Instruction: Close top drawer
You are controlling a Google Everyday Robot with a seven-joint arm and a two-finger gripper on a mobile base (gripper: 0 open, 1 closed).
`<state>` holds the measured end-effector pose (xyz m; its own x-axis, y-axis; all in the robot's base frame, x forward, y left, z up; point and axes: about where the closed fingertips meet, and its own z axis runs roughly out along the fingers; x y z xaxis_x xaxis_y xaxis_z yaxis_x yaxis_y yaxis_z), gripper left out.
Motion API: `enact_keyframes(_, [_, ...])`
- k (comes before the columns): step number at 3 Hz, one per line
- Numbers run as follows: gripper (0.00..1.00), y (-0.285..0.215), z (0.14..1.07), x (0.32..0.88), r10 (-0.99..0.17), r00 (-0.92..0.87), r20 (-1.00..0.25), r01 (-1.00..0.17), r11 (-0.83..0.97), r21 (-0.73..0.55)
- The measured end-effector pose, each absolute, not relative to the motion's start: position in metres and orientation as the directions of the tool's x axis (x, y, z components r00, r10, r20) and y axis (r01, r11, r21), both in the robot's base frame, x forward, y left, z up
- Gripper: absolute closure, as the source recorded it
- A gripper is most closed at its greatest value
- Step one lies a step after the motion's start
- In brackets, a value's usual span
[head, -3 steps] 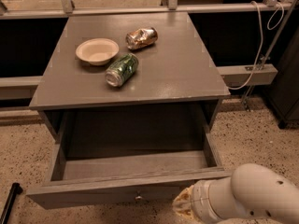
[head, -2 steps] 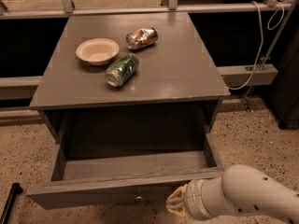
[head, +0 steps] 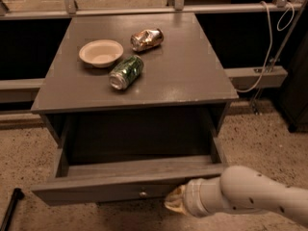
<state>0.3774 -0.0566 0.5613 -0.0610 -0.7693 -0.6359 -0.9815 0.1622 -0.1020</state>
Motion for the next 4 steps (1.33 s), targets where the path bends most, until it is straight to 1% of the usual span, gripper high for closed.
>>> enact_keyframes(1, [1.0,-0.047,0.557,0.412,-0.717,-0.118,-0.687,-0.964,0.248,-0.094])
enact_keyframes(2, [1.0,-0.047,0.557,0.411,-0.717,-0.118,-0.687,-0.964,0.249,-0.094])
enact_keyframes(3, [1.0,-0.048,0.571,0.435,-0.699,-0.102,-0.707,-0.948,0.284,-0.144])
enact_keyframes(4, [1.0,-0.048,0.571,0.435,-0.699,-0.102,-0.707,-0.948,0.284,-0.144])
